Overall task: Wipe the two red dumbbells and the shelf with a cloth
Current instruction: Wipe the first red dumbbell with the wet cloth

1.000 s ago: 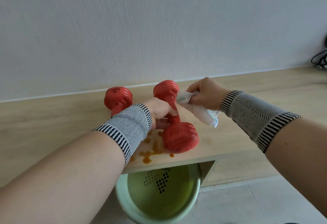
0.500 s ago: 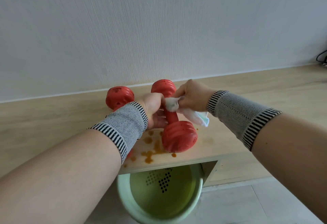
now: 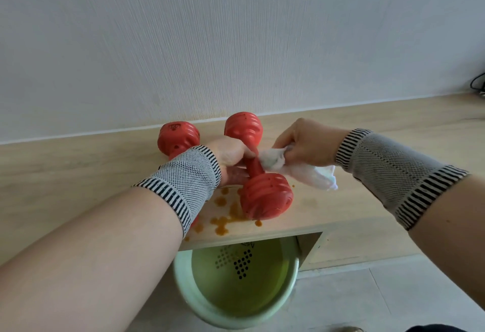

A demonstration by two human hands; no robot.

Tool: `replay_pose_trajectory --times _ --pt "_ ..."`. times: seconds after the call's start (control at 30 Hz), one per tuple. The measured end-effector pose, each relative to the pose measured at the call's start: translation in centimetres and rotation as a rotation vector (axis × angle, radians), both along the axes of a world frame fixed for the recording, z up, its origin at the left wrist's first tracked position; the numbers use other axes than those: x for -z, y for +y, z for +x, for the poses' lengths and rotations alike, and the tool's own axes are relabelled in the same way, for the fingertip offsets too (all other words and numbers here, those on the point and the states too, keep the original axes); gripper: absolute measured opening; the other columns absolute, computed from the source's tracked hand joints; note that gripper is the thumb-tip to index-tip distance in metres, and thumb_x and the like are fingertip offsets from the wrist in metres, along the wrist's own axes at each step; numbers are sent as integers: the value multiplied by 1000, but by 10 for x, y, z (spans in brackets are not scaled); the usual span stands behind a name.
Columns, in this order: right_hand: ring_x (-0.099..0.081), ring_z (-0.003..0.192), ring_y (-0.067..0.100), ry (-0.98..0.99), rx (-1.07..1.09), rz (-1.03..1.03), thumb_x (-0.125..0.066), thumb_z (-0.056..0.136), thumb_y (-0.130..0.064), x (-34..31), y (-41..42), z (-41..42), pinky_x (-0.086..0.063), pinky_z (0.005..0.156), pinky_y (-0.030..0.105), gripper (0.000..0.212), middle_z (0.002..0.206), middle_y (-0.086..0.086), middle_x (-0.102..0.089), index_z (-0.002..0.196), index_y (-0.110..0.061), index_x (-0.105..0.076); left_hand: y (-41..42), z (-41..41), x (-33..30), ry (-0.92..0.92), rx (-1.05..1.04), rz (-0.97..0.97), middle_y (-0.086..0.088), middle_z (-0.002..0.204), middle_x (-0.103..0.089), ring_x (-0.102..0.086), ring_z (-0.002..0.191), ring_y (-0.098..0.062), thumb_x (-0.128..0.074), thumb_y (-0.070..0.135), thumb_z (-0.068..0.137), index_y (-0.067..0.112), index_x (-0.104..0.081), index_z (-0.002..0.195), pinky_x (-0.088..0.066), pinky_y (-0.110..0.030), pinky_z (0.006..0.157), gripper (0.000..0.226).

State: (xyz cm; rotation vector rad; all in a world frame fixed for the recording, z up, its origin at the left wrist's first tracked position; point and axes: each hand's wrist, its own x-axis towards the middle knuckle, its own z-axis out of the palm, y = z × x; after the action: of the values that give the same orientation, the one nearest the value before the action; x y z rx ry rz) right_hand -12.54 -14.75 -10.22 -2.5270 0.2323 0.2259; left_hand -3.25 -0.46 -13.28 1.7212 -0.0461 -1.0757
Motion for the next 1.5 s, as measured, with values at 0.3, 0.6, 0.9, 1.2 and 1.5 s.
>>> replay_pose_trajectory --times 0.3,0.6,0.9,1.2,1.5 --pt "-63 77 8 -389 285 194 -65 80 -12 16 -7 -59 -52 71 29 20 81 -9 -69 83 -32 -69 -20 -9 7 -112 -1 -17 -9 77 -59 -59 59 -19 -56 4 94 5 -56 91 -53 -25 44 4" --pt "-61 91 13 -359 7 85 -52 79 1 8 26 -66 -49 82 27 38 101 -9 -61 97 -25 -74 -28 -15 3 -123 44 11 -6 69 -55 -57 40 -9 -55 -2 92 7 -57 78 -47 -19 36 17" --pt "-63 86 9 -289 158 184 -54 79 1 8 8 -68 -50 75 22 35 90 -10 -67 82 -30 -71 -33 -18 -1 -94 -1 47 -7 66 -55 -56 32 -11 -53 0 94 4 -56 75 -49 -22 37 19" --pt "-61 92 17 -569 237 164 -50 77 5 -11 8 -59 -49 82 31 38 98 -3 -66 93 -21 -74 -21 -11 -22 -45 -321 -202 -9 69 -56 -57 39 -15 -56 0 92 4 -57 82 -47 -22 37 10" --pt "-58 99 17 -778 231 142 -51 82 2 -19 30 -41 -48 84 33 36 109 -2 -61 100 -19 -73 5 -11 -63 -216 -622 -440 -11 93 -66 -70 85 -29 -70 12 88 5 -60 104 -59 -48 78 20"
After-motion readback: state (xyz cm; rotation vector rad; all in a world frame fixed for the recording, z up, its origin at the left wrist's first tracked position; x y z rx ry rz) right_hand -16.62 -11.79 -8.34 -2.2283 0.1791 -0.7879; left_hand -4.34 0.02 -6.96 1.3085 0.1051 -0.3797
